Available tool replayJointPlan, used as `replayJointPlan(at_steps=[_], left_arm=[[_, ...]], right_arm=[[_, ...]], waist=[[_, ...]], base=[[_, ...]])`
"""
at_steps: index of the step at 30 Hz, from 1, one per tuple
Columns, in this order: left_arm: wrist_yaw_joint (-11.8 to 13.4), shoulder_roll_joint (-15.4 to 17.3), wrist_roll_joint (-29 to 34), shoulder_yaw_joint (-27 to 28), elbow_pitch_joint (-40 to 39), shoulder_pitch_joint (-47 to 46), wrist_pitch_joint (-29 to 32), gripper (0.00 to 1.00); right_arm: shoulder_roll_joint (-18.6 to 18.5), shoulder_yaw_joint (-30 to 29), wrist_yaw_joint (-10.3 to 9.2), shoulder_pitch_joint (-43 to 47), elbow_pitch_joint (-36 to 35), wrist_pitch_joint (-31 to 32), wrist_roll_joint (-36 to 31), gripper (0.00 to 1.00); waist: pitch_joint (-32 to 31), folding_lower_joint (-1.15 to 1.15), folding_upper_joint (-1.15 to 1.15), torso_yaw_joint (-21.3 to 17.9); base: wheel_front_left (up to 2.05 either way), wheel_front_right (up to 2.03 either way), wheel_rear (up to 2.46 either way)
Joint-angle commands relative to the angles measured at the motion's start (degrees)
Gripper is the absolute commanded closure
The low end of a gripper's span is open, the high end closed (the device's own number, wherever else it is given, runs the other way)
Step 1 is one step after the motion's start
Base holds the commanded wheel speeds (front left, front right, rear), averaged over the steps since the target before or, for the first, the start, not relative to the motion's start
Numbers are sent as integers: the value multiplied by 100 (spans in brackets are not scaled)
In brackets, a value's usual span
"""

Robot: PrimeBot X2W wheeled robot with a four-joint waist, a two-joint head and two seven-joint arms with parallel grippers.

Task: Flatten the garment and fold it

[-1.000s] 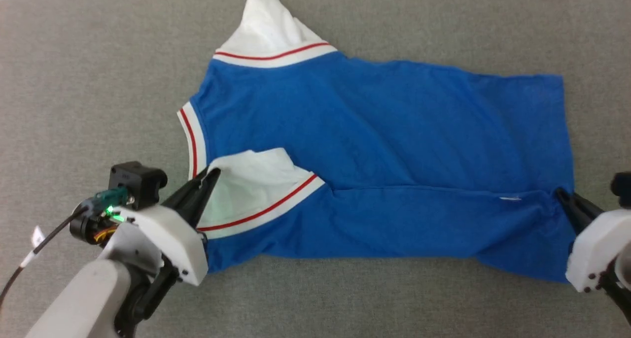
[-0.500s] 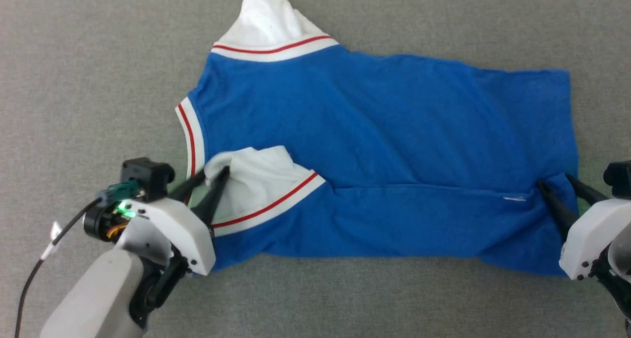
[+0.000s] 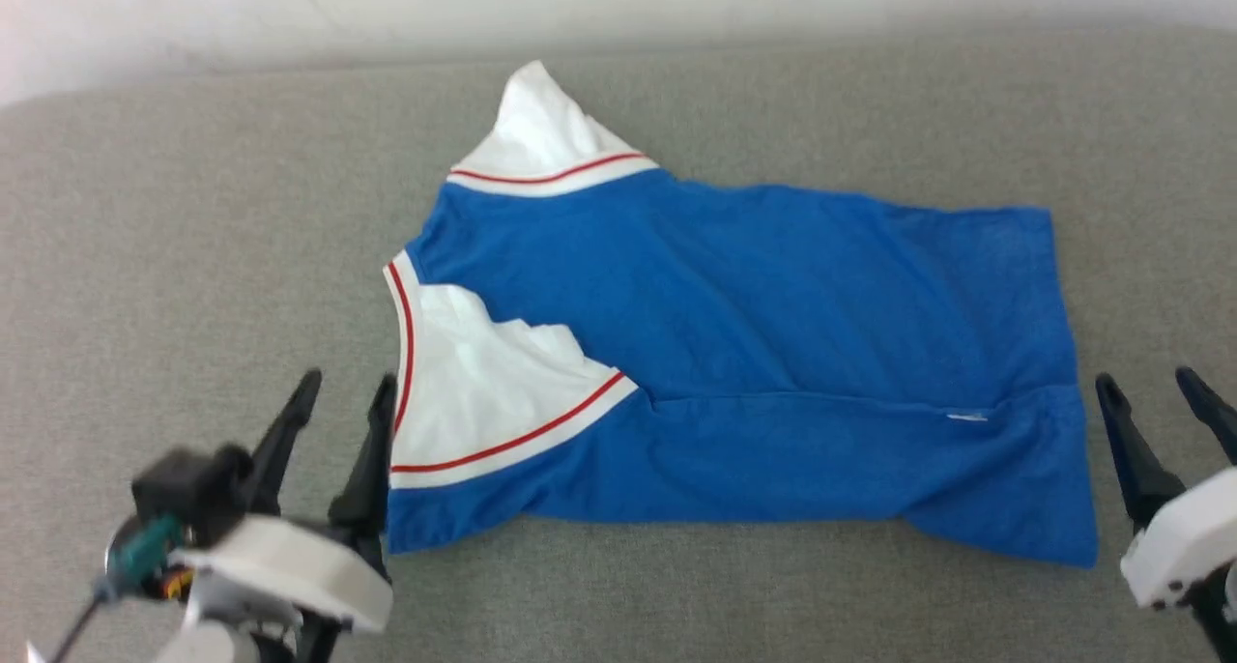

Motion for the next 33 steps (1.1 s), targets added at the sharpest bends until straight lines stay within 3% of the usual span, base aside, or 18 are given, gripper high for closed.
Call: replayJointPlan(at_steps=[1, 7, 14, 18, 25, 28, 33], left_arm=[[87, -31, 94, 24, -89, 217, -166, 0], [425, -276, 307, -27, -179, 972, -609, 0], [592, -387, 372, -160, -26, 1286, -552, 0], [609, -244, 432, -296, 16, 1016, -23, 0], [310, 13, 511, -875, 450, 181, 1520, 0], [377, -41, 405, -917, 668, -48, 1998, 0], [727, -222, 246, -769, 938, -160, 2280, 0]], right_arm=[[163, -80, -11, 158, -126, -126, -177, 0], [947, -387, -11, 730, -391, -654, -738, 0], [1221, -352, -11, 1091, -472, -703, -1017, 0], [1246, -290, -11, 1047, -562, -623, -1073, 0], [1260, -193, -11, 956, -605, -522, -1073, 0], [1265, -171, -11, 907, -580, -514, -1049, 0], [1271, -144, -11, 824, -547, -505, -1029, 0]], waist=[[-277, 1, 0, 30], [-479, 1, 0, 124], [-713, 1, 0, 217], [-711, 1, 0, 251], [-464, 1, 0, 265], [-338, 1, 0, 224], [-176, 1, 0, 136]], base=[[0, 0, 0], [0, 0, 0], [0, 0, 0], [0, 0, 0], [0, 0, 0], [0, 0, 0], [0, 0, 0]])
